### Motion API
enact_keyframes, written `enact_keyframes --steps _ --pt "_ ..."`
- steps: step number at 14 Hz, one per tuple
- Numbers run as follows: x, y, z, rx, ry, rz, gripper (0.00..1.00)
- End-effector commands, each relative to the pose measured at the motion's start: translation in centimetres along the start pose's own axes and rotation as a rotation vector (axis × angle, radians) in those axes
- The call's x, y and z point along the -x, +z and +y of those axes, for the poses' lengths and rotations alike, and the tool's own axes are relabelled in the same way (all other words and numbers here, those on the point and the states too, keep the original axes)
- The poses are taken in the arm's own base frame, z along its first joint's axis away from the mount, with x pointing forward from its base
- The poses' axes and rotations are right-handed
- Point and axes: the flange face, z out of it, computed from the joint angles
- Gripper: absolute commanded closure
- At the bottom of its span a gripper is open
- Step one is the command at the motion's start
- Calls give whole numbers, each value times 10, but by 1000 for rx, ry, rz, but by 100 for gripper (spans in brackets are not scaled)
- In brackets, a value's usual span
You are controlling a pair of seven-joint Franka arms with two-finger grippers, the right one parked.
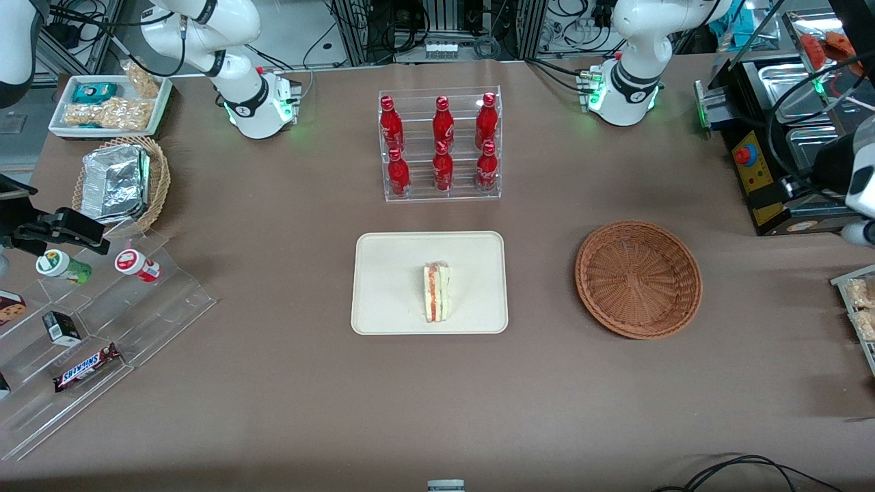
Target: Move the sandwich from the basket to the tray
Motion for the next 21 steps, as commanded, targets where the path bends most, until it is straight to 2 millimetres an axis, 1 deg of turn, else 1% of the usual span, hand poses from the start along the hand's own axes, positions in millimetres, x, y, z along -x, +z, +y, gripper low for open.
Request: enact_keyframes --steps 1,3,5,9,10,11,13,15,17,19,20,21 --pt "39 -9 0 1 23 17 0" --pt "39 -11 4 45 17 15 0" --pt "41 -20 3 50 18 62 0" --pt "45 -18 2 36 31 49 0" --pt "43 -18 3 36 34 66 0" --pt "36 -16 3 34 58 102 0" --pt "37 -10 3 25 111 120 0" --pt "38 -12 4 -1 139 128 0" --pt "39 -11 11 -35 206 135 0" --pt "37 -11 12 -34 215 136 0" --pt "34 -12 14 -31 198 138 0" --pt "32 -19 14 -20 196 148 0"
